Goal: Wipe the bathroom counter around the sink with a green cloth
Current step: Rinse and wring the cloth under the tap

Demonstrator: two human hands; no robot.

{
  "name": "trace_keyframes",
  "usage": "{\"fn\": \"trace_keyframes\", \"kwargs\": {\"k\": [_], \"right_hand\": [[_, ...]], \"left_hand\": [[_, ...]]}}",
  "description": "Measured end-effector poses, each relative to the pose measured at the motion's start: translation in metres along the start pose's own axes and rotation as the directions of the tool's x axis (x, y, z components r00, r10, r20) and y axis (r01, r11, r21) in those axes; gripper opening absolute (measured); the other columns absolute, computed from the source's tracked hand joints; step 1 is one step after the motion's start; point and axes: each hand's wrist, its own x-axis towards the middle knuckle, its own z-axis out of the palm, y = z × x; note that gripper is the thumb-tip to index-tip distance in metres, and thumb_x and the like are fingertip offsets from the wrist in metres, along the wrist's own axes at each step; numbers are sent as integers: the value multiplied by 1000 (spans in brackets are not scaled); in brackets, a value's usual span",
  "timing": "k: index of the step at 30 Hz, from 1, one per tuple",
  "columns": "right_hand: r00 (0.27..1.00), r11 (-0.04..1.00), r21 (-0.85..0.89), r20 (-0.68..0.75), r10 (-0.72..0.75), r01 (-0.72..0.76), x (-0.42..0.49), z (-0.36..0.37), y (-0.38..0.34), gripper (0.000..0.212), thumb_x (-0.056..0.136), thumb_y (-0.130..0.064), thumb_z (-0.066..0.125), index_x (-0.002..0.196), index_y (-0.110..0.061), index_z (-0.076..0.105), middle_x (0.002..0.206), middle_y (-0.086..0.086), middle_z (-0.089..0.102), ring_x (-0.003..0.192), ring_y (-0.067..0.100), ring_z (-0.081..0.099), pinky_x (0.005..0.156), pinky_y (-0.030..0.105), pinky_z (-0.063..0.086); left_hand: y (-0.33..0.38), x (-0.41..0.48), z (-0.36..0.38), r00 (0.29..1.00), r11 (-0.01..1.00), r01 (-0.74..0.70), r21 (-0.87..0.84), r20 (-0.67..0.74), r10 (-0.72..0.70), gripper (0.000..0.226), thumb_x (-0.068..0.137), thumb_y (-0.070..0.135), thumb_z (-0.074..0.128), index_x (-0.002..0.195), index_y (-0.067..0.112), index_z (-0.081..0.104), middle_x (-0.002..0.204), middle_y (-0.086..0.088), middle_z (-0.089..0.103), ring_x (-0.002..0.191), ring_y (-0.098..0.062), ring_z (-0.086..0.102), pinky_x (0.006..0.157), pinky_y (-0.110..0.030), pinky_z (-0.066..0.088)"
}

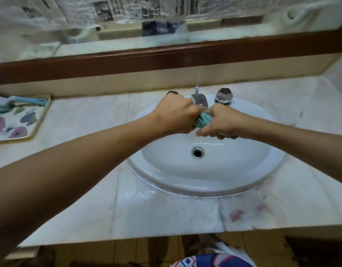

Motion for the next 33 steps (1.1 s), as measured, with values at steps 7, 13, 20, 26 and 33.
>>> {"fn": "trace_keyframes", "kwargs": {"k": [7, 13, 20, 26, 33], "right_hand": [[746, 500, -846, -211, -631, 184, 26, 9, 34, 22, 73, -20, 68, 83, -3, 59, 63, 15, 64, 50, 36, 58, 44, 30, 34], [689, 404, -859, -87, -720, 314, 35, 0, 42, 23, 63, -14, 63, 79, -10, 46, 49, 11, 55, 31, 30, 47, 35, 23, 29], [663, 460, -807, -118, -739, 370, 22, 2, 53, 19, 77, -30, 49, 95, -29, 55, 72, 8, 62, 51, 33, 54, 44, 28, 30], [975, 938, 342, 220, -17, -61, 13, -11, 30, 10, 84, -18, 60, 92, -12, 56, 57, 9, 48, 40, 20, 38, 42, 23, 29], [679, 849, 415, 728, -94, -327, 2, -38, 23, 17, 78, -10, 58, 68, -13, 45, 42, -2, 28, 36, 10, 15, 40, 12, 15]], "left_hand": [[23, 27, -6, 716, 595, 646, -478, 649, -257, 20, 69, 6, 58, 53, 10, 46, 47, -1, 46, 42, -16, 42, 42, -19, 32], [26, 22, 15, 668, 231, 741, -631, 729, -148, 24, 64, 2, 63, 54, 10, 43, 50, -6, 39, 43, -19, 29, 44, -21, 24], [27, 11, 12, 701, 402, 689, -603, 694, -161, 9, 80, 21, 65, 84, 17, 58, 77, -3, 64, 61, -17, 58, 58, -27, 47], [58, -22, 26, 867, 928, 345, -143, -329, -374, 43, 75, 21, 62, 117, 13, 63, 128, -12, 59, 123, -33, 52, 84, -41, 37], [27, 5, 27, 900, 943, 42, -331, -397, -180, 17, 71, 21, 56, 60, 9, 58, 51, -6, 54, 40, -28, 51, 36, -26, 35]]}}
